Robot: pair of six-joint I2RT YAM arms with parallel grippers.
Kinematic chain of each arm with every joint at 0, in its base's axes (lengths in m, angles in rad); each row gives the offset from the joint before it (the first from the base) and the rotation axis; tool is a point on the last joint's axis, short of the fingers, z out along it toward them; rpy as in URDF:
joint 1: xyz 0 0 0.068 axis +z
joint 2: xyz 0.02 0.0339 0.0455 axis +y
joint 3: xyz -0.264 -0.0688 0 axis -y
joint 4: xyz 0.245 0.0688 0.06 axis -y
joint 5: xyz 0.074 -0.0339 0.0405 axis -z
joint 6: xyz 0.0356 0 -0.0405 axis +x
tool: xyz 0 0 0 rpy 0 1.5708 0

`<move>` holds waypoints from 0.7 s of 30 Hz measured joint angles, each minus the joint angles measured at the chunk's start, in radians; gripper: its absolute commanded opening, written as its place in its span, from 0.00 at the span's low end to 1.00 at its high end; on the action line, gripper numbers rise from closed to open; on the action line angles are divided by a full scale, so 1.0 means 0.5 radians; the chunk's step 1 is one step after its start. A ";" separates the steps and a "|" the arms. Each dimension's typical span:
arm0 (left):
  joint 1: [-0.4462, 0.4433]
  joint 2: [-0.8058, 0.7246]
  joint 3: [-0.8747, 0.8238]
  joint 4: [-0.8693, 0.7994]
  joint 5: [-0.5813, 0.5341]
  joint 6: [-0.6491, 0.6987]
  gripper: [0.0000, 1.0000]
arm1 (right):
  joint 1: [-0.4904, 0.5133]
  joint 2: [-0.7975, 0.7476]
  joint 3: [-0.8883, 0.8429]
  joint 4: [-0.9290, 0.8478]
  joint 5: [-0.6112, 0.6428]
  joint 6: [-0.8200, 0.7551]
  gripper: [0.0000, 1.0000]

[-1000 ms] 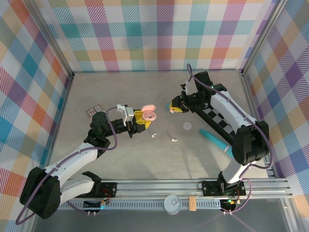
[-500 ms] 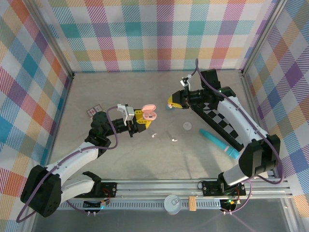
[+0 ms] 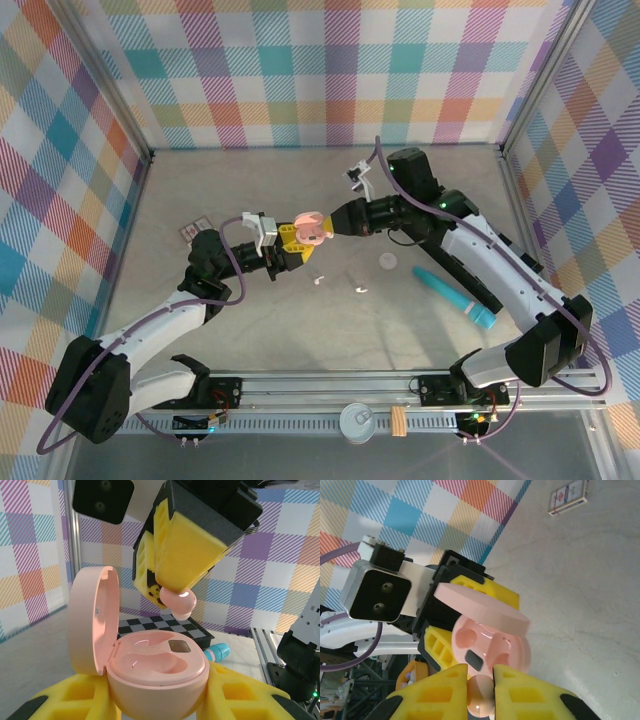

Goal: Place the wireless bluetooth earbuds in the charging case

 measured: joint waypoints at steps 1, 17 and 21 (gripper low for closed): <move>0.000 0.002 0.000 0.005 0.006 -0.003 0.25 | 0.011 0.002 0.003 0.018 0.005 -0.004 0.16; 0.002 0.028 0.011 0.014 0.022 -0.040 0.25 | 0.062 0.073 0.030 0.133 0.020 -0.003 0.16; 0.002 0.028 0.011 0.018 0.020 -0.040 0.25 | 0.064 0.073 0.030 0.135 0.025 -0.003 0.16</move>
